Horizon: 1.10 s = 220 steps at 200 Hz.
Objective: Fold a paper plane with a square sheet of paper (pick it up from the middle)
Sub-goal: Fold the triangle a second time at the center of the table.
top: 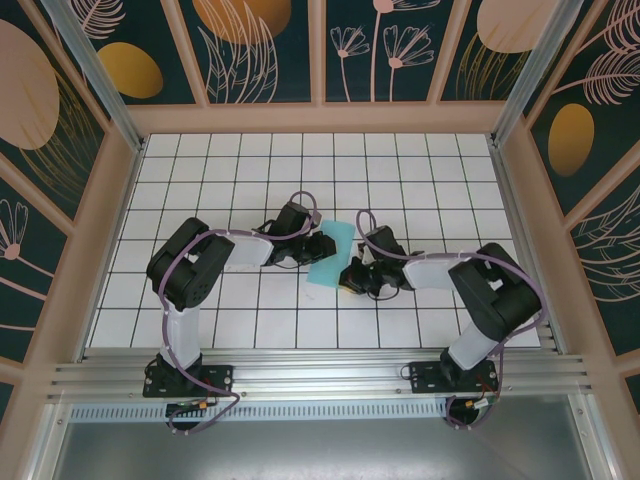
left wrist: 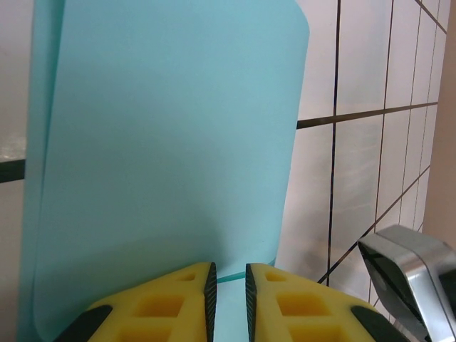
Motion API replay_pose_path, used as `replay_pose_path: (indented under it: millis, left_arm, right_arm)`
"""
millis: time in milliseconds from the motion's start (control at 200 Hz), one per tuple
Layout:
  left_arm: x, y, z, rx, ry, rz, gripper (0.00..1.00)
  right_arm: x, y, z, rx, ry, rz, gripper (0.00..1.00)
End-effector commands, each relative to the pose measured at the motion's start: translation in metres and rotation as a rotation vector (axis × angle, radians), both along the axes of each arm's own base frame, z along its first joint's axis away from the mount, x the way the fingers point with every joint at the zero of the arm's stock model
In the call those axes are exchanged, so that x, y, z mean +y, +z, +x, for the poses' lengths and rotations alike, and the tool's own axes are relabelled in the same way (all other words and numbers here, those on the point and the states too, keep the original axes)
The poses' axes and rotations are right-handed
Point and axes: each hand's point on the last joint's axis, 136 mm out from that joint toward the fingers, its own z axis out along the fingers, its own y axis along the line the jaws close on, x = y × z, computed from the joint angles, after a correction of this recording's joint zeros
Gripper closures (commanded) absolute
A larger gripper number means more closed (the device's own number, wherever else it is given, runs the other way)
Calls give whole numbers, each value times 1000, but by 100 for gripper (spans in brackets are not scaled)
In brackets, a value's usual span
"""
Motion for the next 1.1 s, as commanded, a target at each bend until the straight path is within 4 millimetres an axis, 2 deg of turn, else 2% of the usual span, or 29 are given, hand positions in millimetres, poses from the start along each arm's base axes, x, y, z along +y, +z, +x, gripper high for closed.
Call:
replay_pose_path:
  millis: [0, 95, 175, 390, 465, 560, 626, 726, 836, 931, 1096]
  left_arm:
    - [15, -24, -7, 40, 17, 93, 77]
    - [14, -24, -7, 40, 14, 90, 77]
    - [14, -22, -7, 36, 12, 87, 77]
    - [13, -18, -8, 31, 6, 78, 77]
    - [12, -17, -8, 29, 5, 72, 77]
    - [11, -16, -7, 28, 1, 67, 77]
    - [10, -14, -5, 25, 3, 63, 77]
    - [8, -12, -4, 25, 3, 55, 76]
    - [6, -9, -4, 24, -3, 45, 76]
    - [2, -1, -1, 18, -8, 24, 76]
    - [-7, 26, 7, -28, -18, -17, 71]
  right_arm:
    - [-16, -15, -32, 102, 26, -65, 92]
    - [-20, -16, -37, 113, 26, -80, 92]
    - [-20, -7, -32, 83, 10, -71, 92]
    - [0, 50, 7, -106, -16, 21, 90]
    - [10, 59, 17, -134, -14, 55, 90]
    - [25, 59, 28, -131, -3, 92, 91]
    - [28, 54, 36, -134, -17, 87, 91]
    - [27, 32, 37, -93, -20, 53, 91]
    - [19, 0, 20, -4, -10, 3, 92]
    - [6, -19, 4, 45, -13, -34, 92]
    - [-7, -34, -11, 81, -24, -73, 92]
